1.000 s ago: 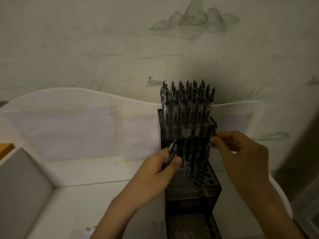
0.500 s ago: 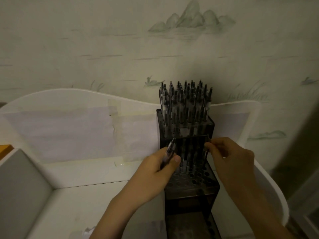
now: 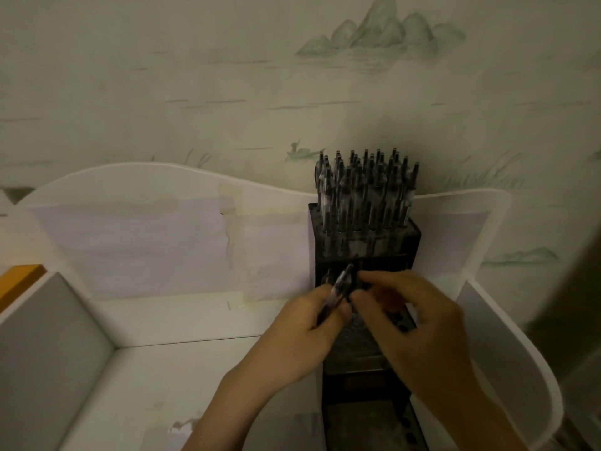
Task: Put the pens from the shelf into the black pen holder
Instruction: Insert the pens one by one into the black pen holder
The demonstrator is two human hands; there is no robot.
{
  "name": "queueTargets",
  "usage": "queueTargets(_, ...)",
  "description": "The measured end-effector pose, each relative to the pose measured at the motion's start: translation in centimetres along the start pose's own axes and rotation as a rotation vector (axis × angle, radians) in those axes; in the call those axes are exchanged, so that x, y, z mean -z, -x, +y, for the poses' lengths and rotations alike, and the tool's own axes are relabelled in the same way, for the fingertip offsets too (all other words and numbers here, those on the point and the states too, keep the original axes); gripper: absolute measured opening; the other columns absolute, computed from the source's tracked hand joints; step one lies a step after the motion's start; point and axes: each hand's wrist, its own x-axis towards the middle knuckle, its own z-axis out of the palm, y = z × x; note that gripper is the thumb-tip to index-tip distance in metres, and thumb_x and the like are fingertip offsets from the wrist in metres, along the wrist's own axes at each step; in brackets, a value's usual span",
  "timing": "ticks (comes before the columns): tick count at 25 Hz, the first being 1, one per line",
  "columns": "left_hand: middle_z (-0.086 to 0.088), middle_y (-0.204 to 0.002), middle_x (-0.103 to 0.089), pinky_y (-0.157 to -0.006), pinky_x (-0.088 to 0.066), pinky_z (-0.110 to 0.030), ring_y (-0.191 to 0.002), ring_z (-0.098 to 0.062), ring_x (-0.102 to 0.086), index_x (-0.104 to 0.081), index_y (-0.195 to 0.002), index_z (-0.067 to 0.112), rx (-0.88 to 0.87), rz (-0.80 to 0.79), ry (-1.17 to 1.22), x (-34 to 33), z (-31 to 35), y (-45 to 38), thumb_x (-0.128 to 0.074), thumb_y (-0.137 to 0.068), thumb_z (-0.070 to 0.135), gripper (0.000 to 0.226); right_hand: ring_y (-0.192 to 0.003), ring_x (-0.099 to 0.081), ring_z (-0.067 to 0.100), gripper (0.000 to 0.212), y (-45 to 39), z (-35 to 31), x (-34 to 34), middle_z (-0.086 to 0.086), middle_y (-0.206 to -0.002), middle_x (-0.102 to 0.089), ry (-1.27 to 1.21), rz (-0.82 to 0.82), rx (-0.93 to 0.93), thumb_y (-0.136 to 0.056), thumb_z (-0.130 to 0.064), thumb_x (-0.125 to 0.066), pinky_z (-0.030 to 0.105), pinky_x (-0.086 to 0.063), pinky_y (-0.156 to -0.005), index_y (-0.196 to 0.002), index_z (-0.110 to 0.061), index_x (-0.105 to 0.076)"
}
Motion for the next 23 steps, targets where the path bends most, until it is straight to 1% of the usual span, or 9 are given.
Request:
queueTargets(4,-0.004,-0.079,-0.066,-0.065,-0.050,-0.036,-0.068,-0.017,-0.060,-0.063,-0.097,0.021,-0.020,0.019,-0.044,0.1,0.0,0.2,-0.047,-0.100,0.026,0.017,-0.079,-0.069,0.005,0.013,-0.4,-0.9,-1.5,-0.013,-0.082,-0.073,-0.276,-0.098,-0.215,-0.082,-0.014,-0.073,0.023,-0.057,-0.073,-0.092,-0.022,-0.071)
queueTargets(6,0.001,-0.073,-0.063,-0.064,-0.050,-0.036,-0.066,-0.017,-0.060,-0.063,-0.094,0.025,-0.012,0.046,-0.062,0.5,0.0,0.3,-0.049,-0.099,0.027,0.015,-0.076,-0.071,0.007,0.015,-1.1,-1.0,-1.5,-0.011,-0.080,-0.074,-0.350,-0.113,-0.261,-0.083,-0.007,-0.070,0.021,-0.057,-0.071,-0.089,-0.020,-0.071)
queueTargets(9,0.008,-0.069,-0.058,-0.064,-0.051,-0.030,-0.064,-0.013,-0.058,-0.060,-0.090,0.030,0.029,0.108,-0.103,1.6,-0.6,0.6,-0.055,-0.095,0.032,0.008,-0.074,-0.072,0.007,0.012,-2.3,-1.6,-0.5,-0.008,-0.080,-0.075,-0.414,-0.016,-0.248,-0.083,-0.006,-0.069,0.016,-0.056,-0.069,-0.089,-0.016,-0.071)
queueTargets(10,0.012,-0.075,-0.060,-0.067,-0.053,-0.025,-0.069,-0.007,-0.059,-0.060,-0.094,0.032,0.042,0.136,-0.149,2.0,-0.9,0.9,-0.057,-0.094,0.034,0.004,-0.073,-0.072,0.006,0.011,-2.6,-1.8,-0.2,-0.008,-0.078,-0.075,-0.375,0.024,-0.215,-0.082,-0.007,-0.070,0.015,-0.055,-0.068,-0.089,-0.016,-0.071)
queueTargets(12,0.017,-0.100,-0.062,-0.080,-0.053,-0.021,-0.089,0.001,-0.059,-0.056,-0.111,0.037,0.083,0.171,-0.313,2.8,-1.6,1.4,-0.056,-0.092,0.043,0.019,-0.071,-0.070,0.001,0.011,-2.8,-1.8,0.1,-0.013,-0.076,-0.073,-0.226,0.062,-0.131,-0.082,-0.010,-0.072,0.012,-0.054,-0.067,-0.088,-0.018,-0.071)
queueTargets(14,0.018,-0.126,-0.052,-0.091,-0.048,-0.021,-0.111,-0.001,-0.054,-0.044,-0.131,0.040,0.103,0.189,-0.476,3.4,-1.8,1.9,-0.051,-0.091,0.051,0.042,-0.071,-0.067,-0.002,0.009,-2.5,-1.8,-0.3,-0.015,-0.077,-0.070,-0.084,0.051,-0.054,-0.082,-0.012,-0.072,0.006,-0.050,-0.066,-0.089,-0.018,-0.071)
queueTargets(16,0.019,-0.141,-0.041,-0.098,-0.043,-0.022,-0.123,-0.005,-0.048,-0.034,-0.140,0.042,0.081,0.204,-0.536,3.8,-1.7,2.2,-0.049,-0.091,0.055,0.054,-0.074,-0.065,-0.004,0.009,-1.9,-1.3,-1.1,-0.014,-0.075,-0.068,0.008,0.032,-0.023,-0.081,-0.012,-0.072,0.002,-0.047,-0.066,-0.089,-0.017,-0.072)
queueTargets(20,0.023,-0.147,-0.032,-0.096,-0.041,-0.020,-0.120,-0.006,-0.050,-0.028,-0.143,0.044,0.050,0.227,-0.561,4.0,-1.3,2.5,-0.051,-0.089,0.058,0.060,-0.081,-0.064,-0.003,0.012,-1.1,0.2,-2.6,-0.012,-0.075,-0.069,0.060,0.008,-0.029,-0.080,-0.010,-0.074,-0.001,-0.045,-0.068,-0.090,-0.016,-0.072)
queueTargets(23,0.024,-0.148,-0.032,-0.098,-0.039,-0.019,-0.127,-0.003,-0.044,-0.028,-0.143,0.045,0.039,0.241,-0.561,4.0,-1.2,2.6,-0.051,-0.089,0.057,0.059,-0.084,-0.061,-0.010,0.011,-0.8,0.8,-3.4,-0.016,-0.075,-0.066,0.065,-0.045,-0.072,-0.080,-0.011,-0.074,-0.004,-0.042,-0.068,-0.090,-0.016,-0.072)
